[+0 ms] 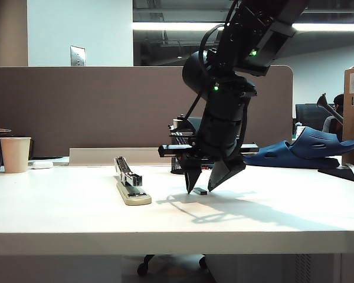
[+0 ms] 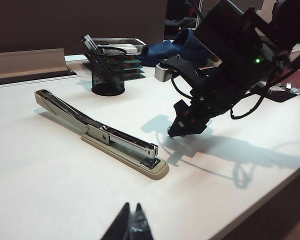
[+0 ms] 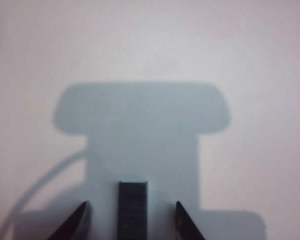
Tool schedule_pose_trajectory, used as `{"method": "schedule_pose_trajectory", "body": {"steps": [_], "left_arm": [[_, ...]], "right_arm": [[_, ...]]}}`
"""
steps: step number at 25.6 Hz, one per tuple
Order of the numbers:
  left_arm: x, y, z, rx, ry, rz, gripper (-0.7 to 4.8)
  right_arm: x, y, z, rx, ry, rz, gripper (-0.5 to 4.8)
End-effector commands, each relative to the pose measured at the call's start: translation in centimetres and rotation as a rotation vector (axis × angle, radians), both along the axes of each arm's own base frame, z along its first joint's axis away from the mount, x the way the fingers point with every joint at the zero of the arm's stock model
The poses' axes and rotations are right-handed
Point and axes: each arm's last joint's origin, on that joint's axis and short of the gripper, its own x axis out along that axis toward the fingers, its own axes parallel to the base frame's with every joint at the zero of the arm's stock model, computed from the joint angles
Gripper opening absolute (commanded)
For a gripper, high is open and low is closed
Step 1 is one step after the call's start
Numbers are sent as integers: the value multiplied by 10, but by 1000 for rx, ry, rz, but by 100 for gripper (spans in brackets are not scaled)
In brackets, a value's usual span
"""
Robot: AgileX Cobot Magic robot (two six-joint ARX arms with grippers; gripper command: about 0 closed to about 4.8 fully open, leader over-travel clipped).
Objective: Pick up a set of staples and put them into the open stapler.
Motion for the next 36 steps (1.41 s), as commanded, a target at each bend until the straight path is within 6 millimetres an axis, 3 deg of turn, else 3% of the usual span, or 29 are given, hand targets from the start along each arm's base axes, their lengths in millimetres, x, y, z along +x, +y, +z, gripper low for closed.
{"method": "schedule_pose_trajectory", "body": {"steps": [1, 5, 12, 20, 36], "left_arm": [[0, 0, 2, -1, -14, -3, -6], [0, 0, 2, -1, -14, -3, -6], [0, 0, 2, -1, -14, -3, -6], [0, 0, 2, -1, -14, -3, -6], [0, 0, 2, -1, -14, -3, -6]], "right_arm": [[-7, -3, -15, -57, 92, 2, 205], [-6, -3, -15, -54, 91, 3, 101], [-6, -3, -15, -52, 89, 4, 43], [-4, -1, -11, -21, 76, 16, 39], [0, 10, 20, 187, 21, 130, 39]]}}
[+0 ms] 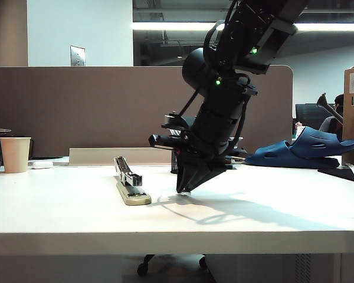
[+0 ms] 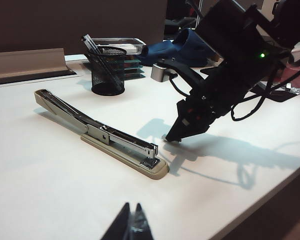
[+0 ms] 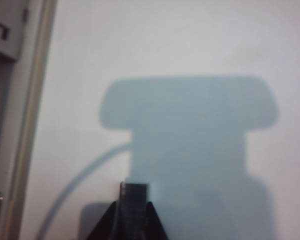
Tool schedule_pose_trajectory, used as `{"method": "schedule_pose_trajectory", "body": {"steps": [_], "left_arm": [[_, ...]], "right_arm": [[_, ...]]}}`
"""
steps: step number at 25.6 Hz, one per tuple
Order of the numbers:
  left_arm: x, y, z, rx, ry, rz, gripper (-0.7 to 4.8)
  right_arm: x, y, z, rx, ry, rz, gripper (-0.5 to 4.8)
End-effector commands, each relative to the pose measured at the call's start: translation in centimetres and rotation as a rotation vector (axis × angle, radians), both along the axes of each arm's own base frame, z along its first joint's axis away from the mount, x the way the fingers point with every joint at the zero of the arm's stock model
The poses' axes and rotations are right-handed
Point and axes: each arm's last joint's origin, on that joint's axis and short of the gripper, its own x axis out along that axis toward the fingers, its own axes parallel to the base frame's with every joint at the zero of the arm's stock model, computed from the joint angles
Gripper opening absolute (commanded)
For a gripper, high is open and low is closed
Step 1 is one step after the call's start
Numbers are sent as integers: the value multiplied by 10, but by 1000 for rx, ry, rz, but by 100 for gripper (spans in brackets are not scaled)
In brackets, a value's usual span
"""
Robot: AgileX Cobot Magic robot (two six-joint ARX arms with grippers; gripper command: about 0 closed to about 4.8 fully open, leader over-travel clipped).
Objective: Pick up a set of staples and put them into the open stapler.
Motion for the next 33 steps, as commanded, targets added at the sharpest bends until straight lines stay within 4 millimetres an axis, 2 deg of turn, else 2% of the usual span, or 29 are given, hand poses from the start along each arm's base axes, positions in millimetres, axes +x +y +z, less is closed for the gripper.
{"method": "schedule_pose_trajectory", "body": {"steps": [1, 10, 16, 20, 26, 33], "left_arm": [[0, 0, 2, 0, -15, -3, -6], [0, 0, 2, 0, -15, 0, -6], [0, 0, 2, 0, -15, 1, -6], [0, 0, 2, 0, -15, 1, -6], [0, 0, 2, -1, -15, 0, -6], [0, 0, 2, -1, -15, 0, -6]], "right_arm": [[4, 6, 17, 52, -43, 19, 39], [8, 20, 40, 148, -76, 87, 39], [1, 37, 44, 213, -93, 133, 39], [2, 42, 47, 291, -92, 86, 38], [3, 46, 39, 315, -69, 87, 17], [5, 49, 23, 312, -20, 85, 17]]}}
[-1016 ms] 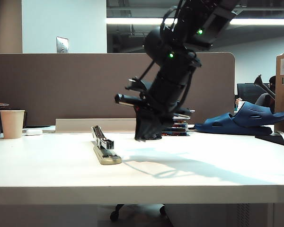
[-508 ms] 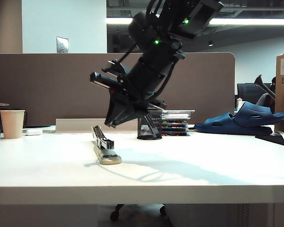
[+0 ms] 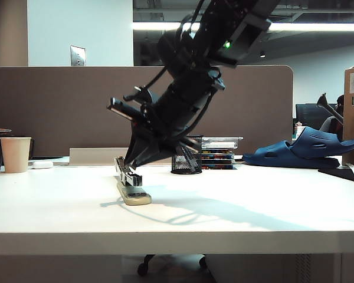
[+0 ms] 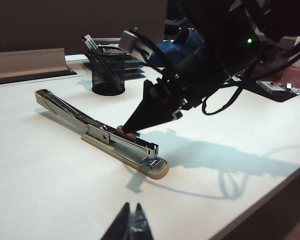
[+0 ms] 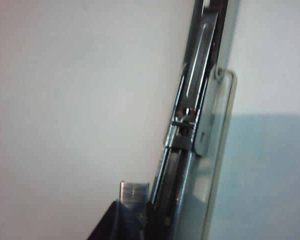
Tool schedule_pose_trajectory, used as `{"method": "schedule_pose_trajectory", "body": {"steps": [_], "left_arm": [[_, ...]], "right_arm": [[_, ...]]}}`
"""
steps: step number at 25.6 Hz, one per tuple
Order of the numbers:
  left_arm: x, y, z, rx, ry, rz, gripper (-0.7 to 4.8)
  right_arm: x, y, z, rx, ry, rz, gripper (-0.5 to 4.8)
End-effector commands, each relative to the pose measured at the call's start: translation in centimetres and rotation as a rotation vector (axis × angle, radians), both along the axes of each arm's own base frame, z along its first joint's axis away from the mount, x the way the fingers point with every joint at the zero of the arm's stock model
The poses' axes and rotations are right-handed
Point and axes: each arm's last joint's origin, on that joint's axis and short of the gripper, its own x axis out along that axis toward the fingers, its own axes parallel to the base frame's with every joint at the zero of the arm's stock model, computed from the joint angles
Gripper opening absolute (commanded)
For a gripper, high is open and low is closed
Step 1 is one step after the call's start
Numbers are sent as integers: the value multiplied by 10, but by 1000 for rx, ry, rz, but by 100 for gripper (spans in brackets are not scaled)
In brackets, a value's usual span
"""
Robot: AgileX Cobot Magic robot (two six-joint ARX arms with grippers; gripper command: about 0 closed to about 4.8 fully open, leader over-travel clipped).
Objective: Pick up a set of staples and put them into the open stapler.
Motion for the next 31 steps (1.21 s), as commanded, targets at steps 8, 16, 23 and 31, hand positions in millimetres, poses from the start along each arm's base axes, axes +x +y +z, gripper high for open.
{"method": "schedule_pose_trajectory", "body": {"steps": [8, 16, 23, 31], "left_arm": [[0, 0, 2, -1, -15, 0, -6], [0, 0, 2, -1, -15, 0, -6], [0, 0, 2, -1, -15, 0, -6], [0, 0, 2, -1, -15, 0, -6]], "right_arm": [[1, 1, 0, 4, -11, -10, 17], [2, 0, 0, -6, -14, -24, 10], [1, 0, -1, -13, -3, -21, -5], [0, 0, -2, -17, 7, -16, 27]]}}
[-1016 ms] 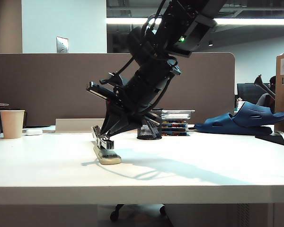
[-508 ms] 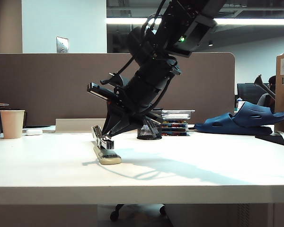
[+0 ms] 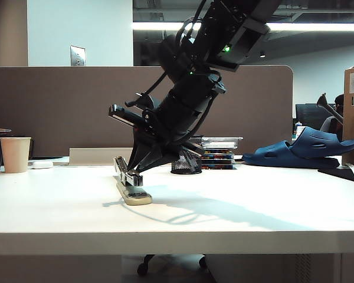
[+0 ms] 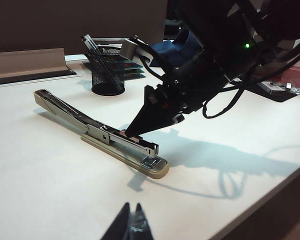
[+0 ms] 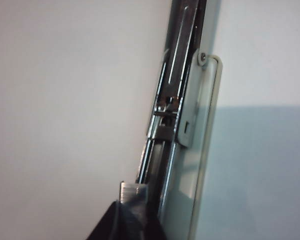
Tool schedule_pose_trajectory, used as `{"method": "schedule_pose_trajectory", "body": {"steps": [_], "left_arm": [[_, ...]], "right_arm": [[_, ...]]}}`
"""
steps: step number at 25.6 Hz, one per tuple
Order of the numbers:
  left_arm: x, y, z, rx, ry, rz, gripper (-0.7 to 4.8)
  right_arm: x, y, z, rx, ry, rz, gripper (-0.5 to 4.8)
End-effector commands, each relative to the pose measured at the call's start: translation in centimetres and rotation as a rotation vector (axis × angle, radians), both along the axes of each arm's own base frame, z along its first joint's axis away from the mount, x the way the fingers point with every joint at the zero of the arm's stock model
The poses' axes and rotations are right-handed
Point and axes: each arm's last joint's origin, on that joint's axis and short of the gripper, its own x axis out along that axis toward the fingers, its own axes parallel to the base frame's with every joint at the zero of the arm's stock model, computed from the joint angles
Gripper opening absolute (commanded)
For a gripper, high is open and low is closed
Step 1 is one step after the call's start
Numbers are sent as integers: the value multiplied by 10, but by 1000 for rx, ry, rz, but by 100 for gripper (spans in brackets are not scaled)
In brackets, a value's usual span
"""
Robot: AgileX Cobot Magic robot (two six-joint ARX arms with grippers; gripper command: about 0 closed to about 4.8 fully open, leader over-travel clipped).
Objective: Pick up a set of staples and put them into the open stapler.
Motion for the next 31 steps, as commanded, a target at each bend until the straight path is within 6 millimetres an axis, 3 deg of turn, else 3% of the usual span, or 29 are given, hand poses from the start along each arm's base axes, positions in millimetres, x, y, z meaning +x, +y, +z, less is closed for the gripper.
{"method": "schedule_pose_trajectory", "body": {"steps": [1, 3, 7, 11, 14, 19, 22, 31], "left_arm": [[0, 0, 2, -1, -15, 0, -6], [0, 0, 2, -1, -15, 0, -6], [0, 0, 2, -1, -15, 0, -6], [0, 0, 2, -1, -15, 0, -6], [0, 0, 2, -1, -15, 0, -6], [0, 0, 2, -1, -15, 0, -6], [0, 0, 2, -1, -15, 0, -6], [0, 0, 2, -1, -15, -1, -6]], "right_arm": [[0, 1, 3, 12, -7, 4, 26], [-1, 1, 2, 3, 11, 8, -7], [-5, -2, -2, -35, 59, 8, -5], [-4, -2, -1, -32, 55, 7, 63], [-4, -1, 3, -23, 43, 8, 67], [-4, -2, 4, -24, 45, 7, 47], [-3, -3, 4, -24, 44, 3, -2], [1, -10, 18, 4, 6, -14, -5]]}}
